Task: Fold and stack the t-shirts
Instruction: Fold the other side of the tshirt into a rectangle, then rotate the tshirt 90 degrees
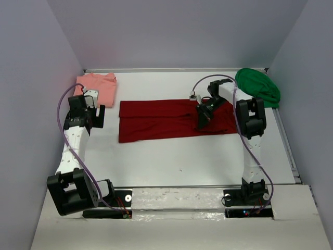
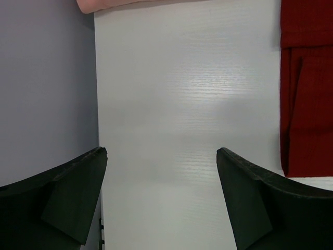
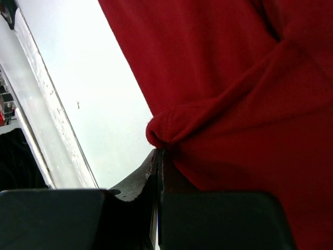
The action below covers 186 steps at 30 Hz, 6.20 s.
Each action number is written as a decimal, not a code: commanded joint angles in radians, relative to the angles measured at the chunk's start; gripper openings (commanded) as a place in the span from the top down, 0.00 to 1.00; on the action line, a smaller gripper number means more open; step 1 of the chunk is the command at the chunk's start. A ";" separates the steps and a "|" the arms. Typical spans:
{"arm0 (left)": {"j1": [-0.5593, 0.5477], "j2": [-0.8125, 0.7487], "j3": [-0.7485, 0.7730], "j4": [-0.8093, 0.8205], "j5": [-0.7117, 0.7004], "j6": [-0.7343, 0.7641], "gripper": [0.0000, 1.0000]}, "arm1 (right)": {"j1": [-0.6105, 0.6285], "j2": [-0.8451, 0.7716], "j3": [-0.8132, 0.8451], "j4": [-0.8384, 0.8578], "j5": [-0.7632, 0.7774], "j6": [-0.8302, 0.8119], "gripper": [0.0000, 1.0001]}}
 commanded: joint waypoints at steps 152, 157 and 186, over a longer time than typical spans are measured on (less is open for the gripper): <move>-0.111 0.628 0.393 -0.134 0.581 0.280 1.00 | -0.127 -0.778 -0.318 0.583 0.815 0.400 1.00; -0.140 0.676 0.381 -0.099 0.449 0.257 1.00 | -0.127 -0.783 -0.332 0.575 0.797 0.401 1.00; -0.325 0.497 0.201 -0.402 0.338 0.381 1.00 | -0.127 -0.315 -0.062 0.445 0.608 0.440 1.00</move>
